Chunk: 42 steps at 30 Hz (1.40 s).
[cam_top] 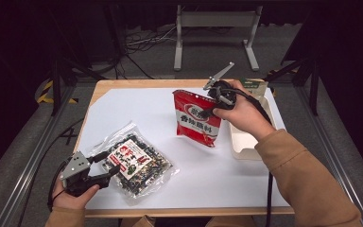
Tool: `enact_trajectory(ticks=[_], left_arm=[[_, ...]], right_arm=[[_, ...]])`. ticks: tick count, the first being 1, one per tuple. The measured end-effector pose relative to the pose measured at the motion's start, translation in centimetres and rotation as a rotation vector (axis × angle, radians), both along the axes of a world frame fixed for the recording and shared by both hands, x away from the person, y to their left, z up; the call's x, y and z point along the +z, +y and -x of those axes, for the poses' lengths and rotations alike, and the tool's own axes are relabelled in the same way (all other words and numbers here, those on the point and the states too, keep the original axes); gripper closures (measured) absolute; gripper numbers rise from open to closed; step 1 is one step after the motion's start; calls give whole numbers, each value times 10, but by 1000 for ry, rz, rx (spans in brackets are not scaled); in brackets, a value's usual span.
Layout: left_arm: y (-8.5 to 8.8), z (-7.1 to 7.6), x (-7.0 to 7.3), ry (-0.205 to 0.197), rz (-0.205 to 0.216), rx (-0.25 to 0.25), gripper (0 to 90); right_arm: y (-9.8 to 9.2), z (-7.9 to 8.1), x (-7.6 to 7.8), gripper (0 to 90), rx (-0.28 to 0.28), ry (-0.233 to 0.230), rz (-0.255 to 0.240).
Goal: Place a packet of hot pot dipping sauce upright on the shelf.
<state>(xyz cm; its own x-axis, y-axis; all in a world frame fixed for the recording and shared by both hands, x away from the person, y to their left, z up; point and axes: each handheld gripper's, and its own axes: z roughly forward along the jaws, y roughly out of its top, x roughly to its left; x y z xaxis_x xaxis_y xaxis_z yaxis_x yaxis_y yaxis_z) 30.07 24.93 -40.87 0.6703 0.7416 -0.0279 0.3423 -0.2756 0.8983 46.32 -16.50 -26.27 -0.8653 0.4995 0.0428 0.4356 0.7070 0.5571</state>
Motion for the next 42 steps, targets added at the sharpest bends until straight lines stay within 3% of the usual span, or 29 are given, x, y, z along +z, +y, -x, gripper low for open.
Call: enact_trajectory(ticks=[4, 21, 36, 42], left_arm=[[-1, 0, 0, 2, -2, -2, 329], [-1, 0, -2, 9, -6, 0, 328], [-2, 0, -2, 17, -2, 7, 329], [-2, 0, -2, 18, -7, 3, 329]], right_arm=[[-5, 1, 6, 886, 14, -16, 11], [-35, 6, 44, 886, 89, -168, 45], [-71, 3, 63, 886, 87, -239, 28], [-89, -2, 67, 886, 54, -256, 21]])
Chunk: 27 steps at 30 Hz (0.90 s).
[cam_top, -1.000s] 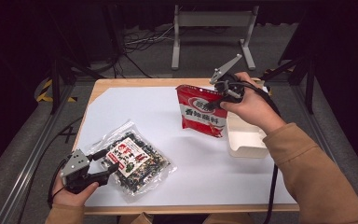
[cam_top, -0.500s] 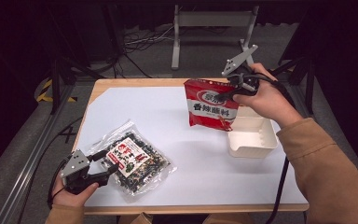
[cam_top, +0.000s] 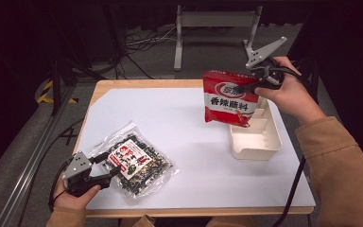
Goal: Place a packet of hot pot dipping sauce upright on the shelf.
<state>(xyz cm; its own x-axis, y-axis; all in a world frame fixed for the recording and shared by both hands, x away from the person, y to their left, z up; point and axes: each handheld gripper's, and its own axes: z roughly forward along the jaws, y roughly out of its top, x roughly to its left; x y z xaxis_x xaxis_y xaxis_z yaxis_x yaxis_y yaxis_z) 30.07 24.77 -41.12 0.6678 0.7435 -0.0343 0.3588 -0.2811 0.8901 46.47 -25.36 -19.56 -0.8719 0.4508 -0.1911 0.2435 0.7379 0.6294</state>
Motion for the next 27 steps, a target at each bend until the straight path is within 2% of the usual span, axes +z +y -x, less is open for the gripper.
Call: enact_trajectory(ticks=[4, 17, 22, 27], left_arm=[[0, 1, 0, 1, 5, 4, 329], [3, 4, -1, 2, -5, 13, 329], [4, 7, -2, 4, -3, 24, 329], [8, 14, -2, 4, -7, 42, 329]], right_arm=[[-10, -3, 2, 885, 2, -25, -7], [-39, -11, 8, 885, 23, -51, -34], [-45, -14, 9, 885, 33, -62, -30], [-52, -18, 6, 885, 36, -63, 3]])
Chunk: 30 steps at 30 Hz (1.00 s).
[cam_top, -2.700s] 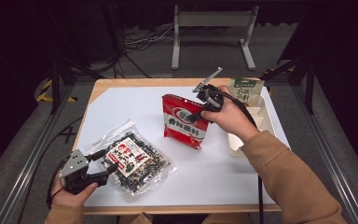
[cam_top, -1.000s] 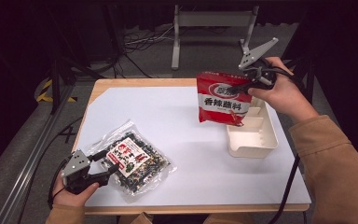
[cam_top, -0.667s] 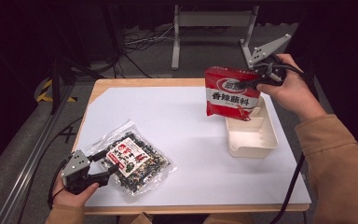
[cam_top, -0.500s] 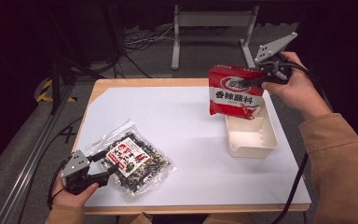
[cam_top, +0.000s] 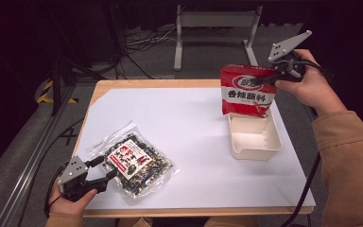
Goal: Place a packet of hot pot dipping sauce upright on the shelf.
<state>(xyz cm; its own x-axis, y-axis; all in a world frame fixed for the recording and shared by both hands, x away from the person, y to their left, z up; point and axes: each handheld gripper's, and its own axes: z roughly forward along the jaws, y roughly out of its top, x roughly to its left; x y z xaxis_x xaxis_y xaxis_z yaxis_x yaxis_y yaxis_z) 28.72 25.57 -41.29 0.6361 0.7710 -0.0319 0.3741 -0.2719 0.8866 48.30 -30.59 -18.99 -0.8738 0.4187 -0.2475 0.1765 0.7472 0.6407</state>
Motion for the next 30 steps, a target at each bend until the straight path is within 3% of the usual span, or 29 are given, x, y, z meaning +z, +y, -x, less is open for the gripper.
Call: enact_trajectory(ticks=[16, 30], left_arm=[[4, 5, -1, 1, 7, 19, 327], [4, 5, -1, 3, 10, 12, 324]], right_arm=[[-13, -18, -18, 884, -34, 16, 40], [-14, -33, -38, 883, -67, -8, 70]])
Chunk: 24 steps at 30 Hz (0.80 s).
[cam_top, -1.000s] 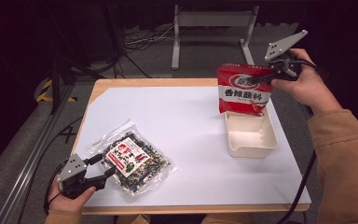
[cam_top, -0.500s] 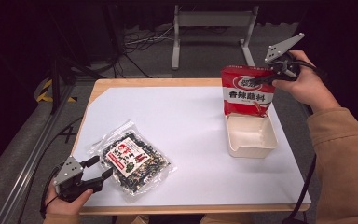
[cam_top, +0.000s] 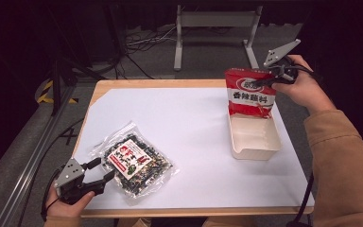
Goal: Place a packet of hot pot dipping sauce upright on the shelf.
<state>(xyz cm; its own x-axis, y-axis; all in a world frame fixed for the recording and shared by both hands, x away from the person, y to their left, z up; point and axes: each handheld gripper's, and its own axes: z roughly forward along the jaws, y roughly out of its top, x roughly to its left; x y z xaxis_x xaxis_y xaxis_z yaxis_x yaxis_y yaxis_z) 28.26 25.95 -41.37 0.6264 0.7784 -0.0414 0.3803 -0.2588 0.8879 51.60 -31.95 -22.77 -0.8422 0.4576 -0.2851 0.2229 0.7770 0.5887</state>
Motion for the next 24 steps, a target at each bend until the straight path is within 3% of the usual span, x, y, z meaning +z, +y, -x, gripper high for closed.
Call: enact_trajectory(ticks=[24], left_arm=[[0, -2, 0, -4, 2, -5, 324]], right_arm=[[11, -7, -29, 881, 24, 36, -15]])
